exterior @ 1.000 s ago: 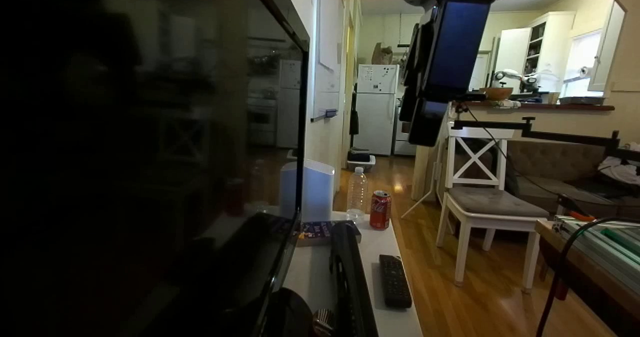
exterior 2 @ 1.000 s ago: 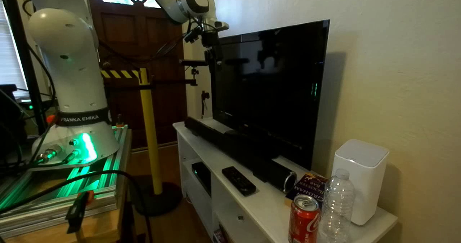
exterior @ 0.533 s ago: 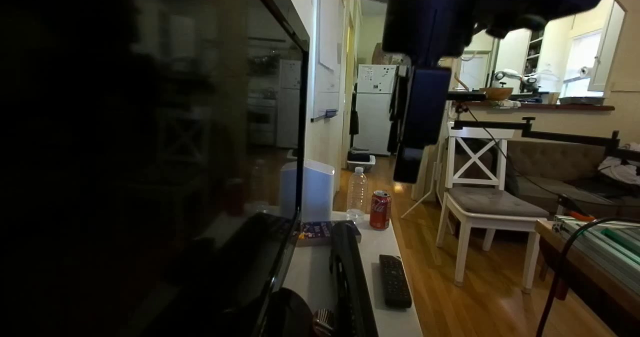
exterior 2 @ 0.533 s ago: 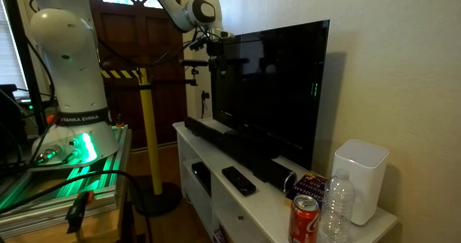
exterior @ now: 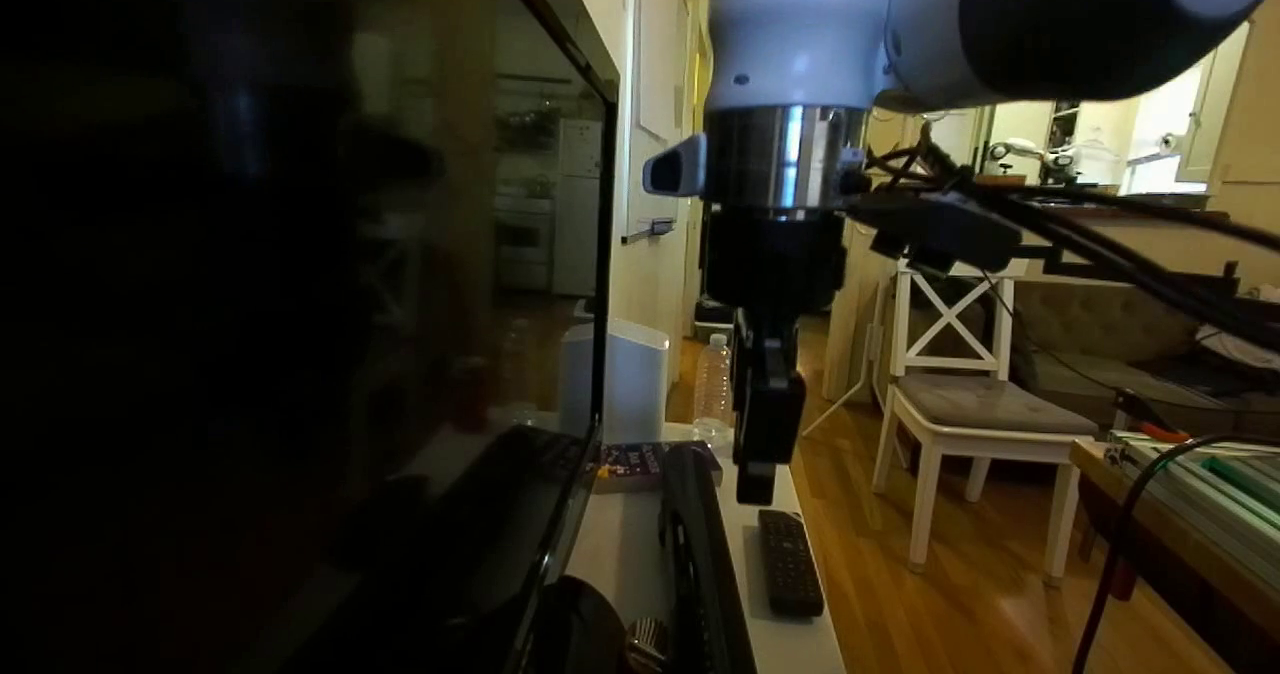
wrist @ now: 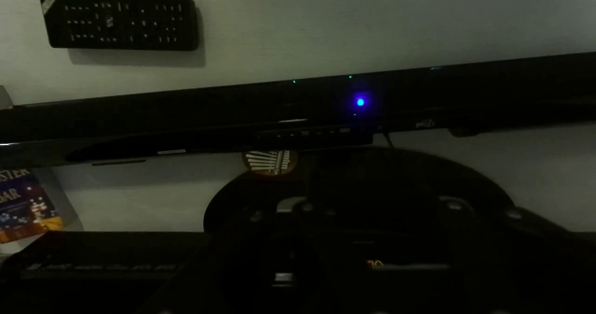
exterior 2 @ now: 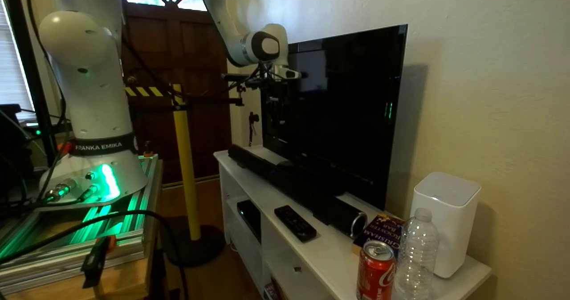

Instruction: Press down on the top of the black speaker.

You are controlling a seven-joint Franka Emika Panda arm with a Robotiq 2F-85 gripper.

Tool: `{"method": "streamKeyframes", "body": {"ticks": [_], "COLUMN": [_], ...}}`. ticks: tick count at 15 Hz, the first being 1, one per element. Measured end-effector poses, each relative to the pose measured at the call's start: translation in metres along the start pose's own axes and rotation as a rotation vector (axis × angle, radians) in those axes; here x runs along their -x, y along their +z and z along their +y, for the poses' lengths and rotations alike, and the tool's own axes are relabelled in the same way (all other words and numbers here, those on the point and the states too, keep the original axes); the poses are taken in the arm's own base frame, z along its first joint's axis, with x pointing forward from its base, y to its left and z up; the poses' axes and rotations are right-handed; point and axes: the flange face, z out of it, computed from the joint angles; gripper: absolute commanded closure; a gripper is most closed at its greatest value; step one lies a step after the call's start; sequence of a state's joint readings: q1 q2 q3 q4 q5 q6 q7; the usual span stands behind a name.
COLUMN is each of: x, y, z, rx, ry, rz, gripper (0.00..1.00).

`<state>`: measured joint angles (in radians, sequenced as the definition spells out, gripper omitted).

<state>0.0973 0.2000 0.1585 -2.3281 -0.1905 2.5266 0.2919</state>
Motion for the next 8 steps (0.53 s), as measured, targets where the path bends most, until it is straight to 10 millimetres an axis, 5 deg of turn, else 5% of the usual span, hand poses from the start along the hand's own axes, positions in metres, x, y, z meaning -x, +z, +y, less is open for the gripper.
{"method": "streamKeyframes", "body": {"ticks": [3,8], "x": [-0.003,-0.001], "y": [0.033,0.08], "z": [0.004,0.014], "rx": [-0.013,-0.006], "ry": [-0.012,-0.016], "rz": [0.004,0.0], "gripper": [1.0,0.99]}}
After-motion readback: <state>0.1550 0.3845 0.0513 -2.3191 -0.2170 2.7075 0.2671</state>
